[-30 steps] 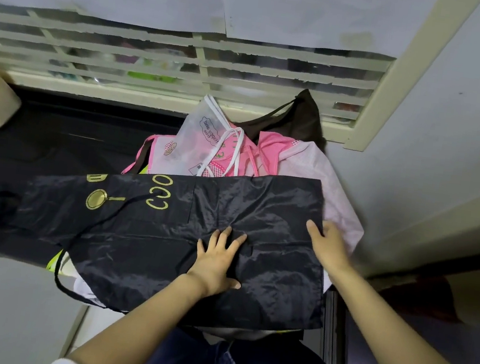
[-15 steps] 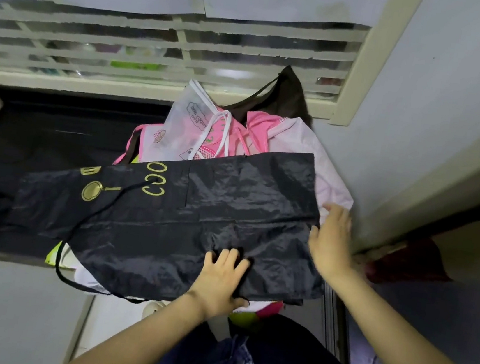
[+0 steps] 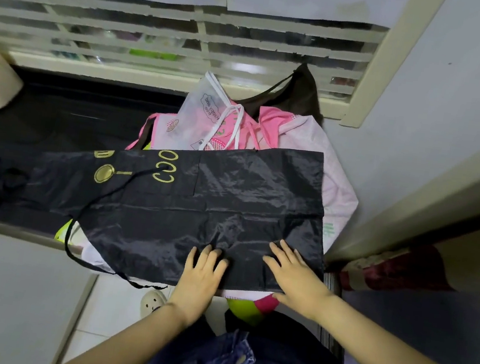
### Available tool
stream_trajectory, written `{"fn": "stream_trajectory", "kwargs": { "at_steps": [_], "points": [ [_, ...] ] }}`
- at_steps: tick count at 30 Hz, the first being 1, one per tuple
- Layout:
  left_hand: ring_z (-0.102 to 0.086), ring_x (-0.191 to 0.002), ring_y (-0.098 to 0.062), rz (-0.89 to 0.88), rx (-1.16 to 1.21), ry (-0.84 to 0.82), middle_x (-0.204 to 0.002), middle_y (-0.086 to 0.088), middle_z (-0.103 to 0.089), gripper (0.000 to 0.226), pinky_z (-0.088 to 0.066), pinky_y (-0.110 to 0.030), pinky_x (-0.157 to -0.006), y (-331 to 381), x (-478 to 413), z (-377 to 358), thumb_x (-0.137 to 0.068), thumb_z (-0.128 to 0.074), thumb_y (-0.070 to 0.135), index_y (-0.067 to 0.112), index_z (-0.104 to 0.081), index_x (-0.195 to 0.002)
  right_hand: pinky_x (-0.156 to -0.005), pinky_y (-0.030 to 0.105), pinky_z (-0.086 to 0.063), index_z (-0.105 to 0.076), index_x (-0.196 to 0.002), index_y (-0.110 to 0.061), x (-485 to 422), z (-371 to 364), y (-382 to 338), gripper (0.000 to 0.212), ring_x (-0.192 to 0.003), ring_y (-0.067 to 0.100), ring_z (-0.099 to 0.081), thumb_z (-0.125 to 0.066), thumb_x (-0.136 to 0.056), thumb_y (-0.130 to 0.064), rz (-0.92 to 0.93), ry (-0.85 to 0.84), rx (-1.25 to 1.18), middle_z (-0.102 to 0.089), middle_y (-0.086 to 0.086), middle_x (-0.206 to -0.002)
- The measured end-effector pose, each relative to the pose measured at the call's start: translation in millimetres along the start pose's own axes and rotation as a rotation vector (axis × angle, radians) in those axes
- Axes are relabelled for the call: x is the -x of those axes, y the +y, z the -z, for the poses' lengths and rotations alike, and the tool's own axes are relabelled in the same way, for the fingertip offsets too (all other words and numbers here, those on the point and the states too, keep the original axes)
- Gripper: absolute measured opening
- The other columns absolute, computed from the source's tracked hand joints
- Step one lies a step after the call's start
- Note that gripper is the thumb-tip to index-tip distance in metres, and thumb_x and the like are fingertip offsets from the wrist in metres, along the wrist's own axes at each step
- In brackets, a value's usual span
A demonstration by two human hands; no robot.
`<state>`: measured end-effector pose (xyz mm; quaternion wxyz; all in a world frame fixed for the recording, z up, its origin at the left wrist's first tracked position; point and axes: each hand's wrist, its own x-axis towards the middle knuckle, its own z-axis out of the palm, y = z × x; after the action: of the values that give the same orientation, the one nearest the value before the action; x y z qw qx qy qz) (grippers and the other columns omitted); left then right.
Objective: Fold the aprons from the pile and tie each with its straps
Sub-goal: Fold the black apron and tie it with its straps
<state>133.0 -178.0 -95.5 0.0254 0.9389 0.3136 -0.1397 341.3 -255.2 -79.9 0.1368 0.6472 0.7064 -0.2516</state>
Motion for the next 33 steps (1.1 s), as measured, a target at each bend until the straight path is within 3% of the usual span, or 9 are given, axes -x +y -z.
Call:
{"fn": "stream_trajectory", "kwargs": {
  "at_steps": [6, 11, 13, 16, 19, 21, 24, 28, 33],
  "points": [
    [-0.047, -0.115, -0.033, 0.023, -0.009, -0.07, -0.12, -0.016, -0.059, 0.1, -0.046, -0.06, -0.088, -7, 5, -10, -0.027, -0.086, 0.023, 0.011, -0.047, -0.119, -0.118, 0.041, -0.003, -0.005, -0.152, -0.018, 7, 5, 6, 0.066, -0.145, 0.028, 0.012, -0.043, -0.098, -0.022, 0.018, -0.061, -0.033, 0.011, 0.007, -0.158],
    [-0.06, -0.106, -0.03, 0.058, 0.071, -0.042, -0.114, -0.012, -0.063, 0.098, -0.053, -0.05, -0.084, -6, 2, -11, -0.02, -0.083, 0.008, 0.014, -0.052, -0.113, -0.117, 0.041, -0.018, -0.003, -0.151, -0.015, 11, 19, 14, 0.073, -0.146, 0.029, 0.004, -0.04, -0.092, 0.007, 0.06, -0.153, 0.052, 0.006, 0.005, -0.159],
    [-0.062, -0.11, -0.029, 0.081, 0.116, -0.047, -0.12, -0.013, -0.062, 0.087, -0.052, -0.044, -0.089, -3, 1, -2, -0.031, -0.086, 0.004, 0.013, -0.061, -0.113, -0.116, 0.039, -0.023, -0.002, -0.151, -0.016, 12, 25, 17, 0.076, -0.146, 0.027, -0.002, -0.04, -0.09, 0.01, 0.06, -0.182, 0.034, 0.002, 0.004, -0.159],
    [-0.019, -0.144, -0.023, 0.092, 0.207, -0.054, -0.157, -0.008, -0.017, 0.068, -0.016, -0.034, -0.118, -1, 1, 8, -0.083, -0.052, -0.004, 0.014, -0.031, -0.145, -0.113, 0.037, -0.028, -0.008, -0.152, -0.015, 13, 32, 16, 0.073, -0.144, 0.028, -0.017, -0.04, -0.09, 0.009, 0.05, -0.216, 0.023, -0.005, 0.006, -0.159],
    [-0.004, -0.147, -0.021, 0.103, 0.303, -0.104, -0.159, -0.006, -0.004, 0.067, -0.006, -0.031, -0.119, -1, 2, 6, -0.087, -0.043, 0.001, 0.017, -0.021, -0.148, -0.093, 0.037, -0.045, -0.031, -0.143, -0.011, 10, 37, 11, 0.058, -0.125, 0.03, -0.046, -0.042, -0.089, 0.003, 0.022, -0.2, 0.092, -0.033, 0.011, -0.148],
    [0.001, -0.146, -0.025, 0.089, 0.39, -0.149, -0.159, -0.01, -0.002, 0.058, -0.003, -0.034, -0.119, 1, 5, 7, -0.093, -0.043, 0.019, 0.019, -0.023, -0.148, -0.078, 0.033, -0.041, -0.036, -0.137, -0.01, 5, 40, -1, 0.051, -0.116, 0.03, -0.05, -0.046, -0.088, -0.001, 0.007, -0.19, 0.146, -0.043, 0.011, -0.134],
    [-0.002, -0.146, -0.024, 0.066, 0.534, -0.179, -0.158, -0.01, -0.006, 0.052, -0.004, -0.033, -0.119, -1, 9, 10, -0.096, -0.044, 0.034, 0.019, -0.033, -0.144, -0.085, 0.031, -0.039, -0.033, -0.137, -0.01, -7, 40, -26, 0.054, -0.118, 0.029, -0.043, -0.051, -0.086, -0.004, 0.064, -0.144, 0.145, -0.039, 0.012, -0.131],
    [-0.048, -0.118, -0.021, 0.148, 0.818, 0.049, -0.122, -0.005, -0.051, 0.027, -0.033, -0.025, -0.102, -29, 14, 21, -0.095, -0.049, 0.015, 0.011, -0.053, -0.122, -0.108, 0.035, -0.03, -0.027, -0.143, -0.012, -33, 40, -60, 0.058, -0.13, 0.027, -0.031, -0.052, -0.091, -0.02, 0.191, -0.024, 0.026, -0.032, 0.01, -0.139],
    [-0.053, -0.096, -0.026, 0.529, 0.727, 0.359, -0.105, -0.007, -0.047, 0.023, -0.04, -0.03, -0.083, -109, 32, 23, -0.086, -0.052, -0.001, 0.007, -0.056, -0.108, -0.118, 0.034, 0.002, -0.006, -0.151, -0.011, -79, 54, -97, 0.061, -0.146, 0.024, 0.006, -0.038, -0.1, -0.019, 0.168, 0.096, -0.037, 0.0, 0.007, -0.158]
  ]
}}
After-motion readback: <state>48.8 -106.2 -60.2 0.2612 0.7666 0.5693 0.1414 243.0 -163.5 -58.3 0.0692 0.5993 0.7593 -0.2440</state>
